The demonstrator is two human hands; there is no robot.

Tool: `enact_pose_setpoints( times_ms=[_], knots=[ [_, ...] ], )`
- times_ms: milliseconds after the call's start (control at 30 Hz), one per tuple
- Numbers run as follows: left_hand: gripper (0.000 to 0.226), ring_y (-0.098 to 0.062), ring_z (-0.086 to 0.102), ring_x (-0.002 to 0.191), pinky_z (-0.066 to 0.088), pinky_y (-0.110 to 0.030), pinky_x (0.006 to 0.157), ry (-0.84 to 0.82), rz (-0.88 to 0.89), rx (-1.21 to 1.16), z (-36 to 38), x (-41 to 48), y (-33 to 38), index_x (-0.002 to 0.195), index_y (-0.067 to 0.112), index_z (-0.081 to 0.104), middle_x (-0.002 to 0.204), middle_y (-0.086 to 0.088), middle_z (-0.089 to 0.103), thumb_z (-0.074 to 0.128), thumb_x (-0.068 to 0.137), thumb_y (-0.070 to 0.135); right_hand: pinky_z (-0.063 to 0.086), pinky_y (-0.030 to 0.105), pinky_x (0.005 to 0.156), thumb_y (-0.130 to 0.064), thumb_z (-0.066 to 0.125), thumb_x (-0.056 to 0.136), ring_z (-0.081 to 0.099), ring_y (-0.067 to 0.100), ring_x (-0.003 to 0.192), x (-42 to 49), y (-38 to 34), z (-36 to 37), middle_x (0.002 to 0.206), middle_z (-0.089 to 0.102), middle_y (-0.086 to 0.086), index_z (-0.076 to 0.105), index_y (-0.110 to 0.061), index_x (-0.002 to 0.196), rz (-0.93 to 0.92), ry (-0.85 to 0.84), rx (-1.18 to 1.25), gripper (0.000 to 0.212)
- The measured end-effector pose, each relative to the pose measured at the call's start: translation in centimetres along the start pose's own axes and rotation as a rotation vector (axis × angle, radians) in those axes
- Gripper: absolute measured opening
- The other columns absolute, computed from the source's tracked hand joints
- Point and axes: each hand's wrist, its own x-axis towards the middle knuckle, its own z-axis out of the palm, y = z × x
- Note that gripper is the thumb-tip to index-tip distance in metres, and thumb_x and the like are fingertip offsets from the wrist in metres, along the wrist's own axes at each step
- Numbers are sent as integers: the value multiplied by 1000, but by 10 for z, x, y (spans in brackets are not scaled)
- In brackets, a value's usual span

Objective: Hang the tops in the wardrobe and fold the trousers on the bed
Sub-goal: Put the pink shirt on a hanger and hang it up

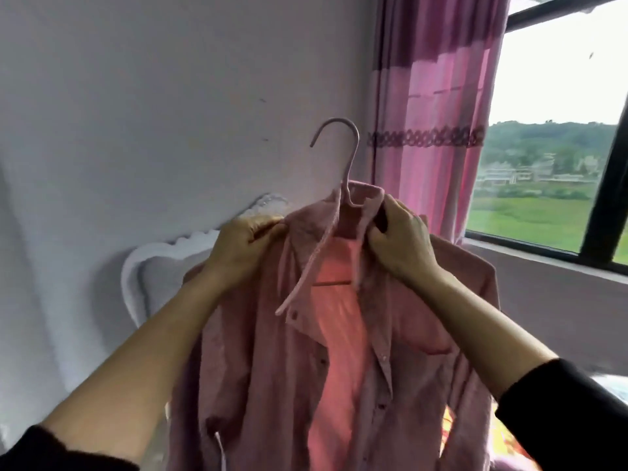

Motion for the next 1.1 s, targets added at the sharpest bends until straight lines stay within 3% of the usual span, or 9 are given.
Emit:
enact_pose_setpoints(
  times_ms=[100, 267, 400, 467, 633, 800, 867, 967, 1100],
  knots=[
    [28, 9, 60, 98, 44, -8, 84, -15, -92, -15, -34, -19, -6, 111, 16, 71, 109, 8, 70, 56, 94, 32, 32, 38, 82, -23, 49, 86, 47, 21, 71, 2, -44, 26, 64, 51, -7, 48, -13, 74, 34, -42, 101, 16],
    [34, -8, 63, 91, 45, -23, 80, 347, -271, 280, -111, -78, -45, 115, 19, 67, 101, 2, 69, 48, 95, 39, 26, 36, 78, -20, 49, 84, 46, 25, 71, -1, -95, 79, 58, 45, -3, 39, -13, 64, 136, -44, 257, 23],
    [54, -11, 49, 104, 41, -29, 91, 469, -533, 338, -148, -160, -84, 136, 21, 42, 121, 4, 45, 43, 93, 54, 23, 35, 79, -23, 51, 83, 50, 26, 74, -1, -148, 124, 61, 50, -1, 52, -7, 70, 175, -46, 348, 20],
    [51, -11, 51, 103, 43, -32, 90, 450, -607, 350, -163, -192, -103, 133, 24, 38, 121, 6, 48, 40, 93, 55, 22, 34, 79, -23, 52, 83, 50, 24, 73, -4, -180, 146, 60, 51, -1, 57, -6, 73, 171, -68, 388, 20],
    [27, -22, 61, 73, 39, -30, 63, 543, -530, 563, -254, -237, -132, 103, 15, 57, 79, 5, 62, 35, 102, 31, 16, 32, 74, -22, 53, 83, 47, 23, 67, -18, -249, 200, 58, 54, 3, 61, -6, 70, 89, -108, 438, 21],
    [33, -18, 57, 67, 44, -33, 67, 580, -645, 420, -370, -258, -156, 76, 11, 65, 72, -7, 65, 46, 99, 26, 23, 30, 69, -16, 57, 82, 43, 18, 58, -36, -297, 254, 52, 47, 6, 58, -2, 66, -2, -260, 523, 22],
    [33, -12, 54, 67, 42, -28, 66, 635, -789, 206, -407, -267, -167, 73, 15, 67, 71, -2, 64, 49, 98, 27, 30, 27, 56, -15, 58, 80, 33, 8, 52, -42, -328, 271, 51, 37, 0, 53, -1, 62, -15, -316, 578, 23],
    [26, -17, 58, 73, 43, -24, 63, 407, -1059, 196, -452, -296, -191, 73, 18, 70, 70, -2, 65, 56, 94, 14, 24, 20, 42, -14, 59, 79, 29, 7, 46, -47, -378, 295, 50, 31, -3, 44, -8, 54, 42, -330, 656, 30],
    [24, -15, 65, 87, 44, -23, 70, 530, -968, 381, -503, -304, -199, 88, 19, 73, 86, 3, 71, 52, 96, 29, 21, 21, 44, -13, 58, 78, 26, 8, 50, -56, -442, 330, 51, 30, -3, 34, -15, 52, 55, -364, 727, 36]
  ],
)
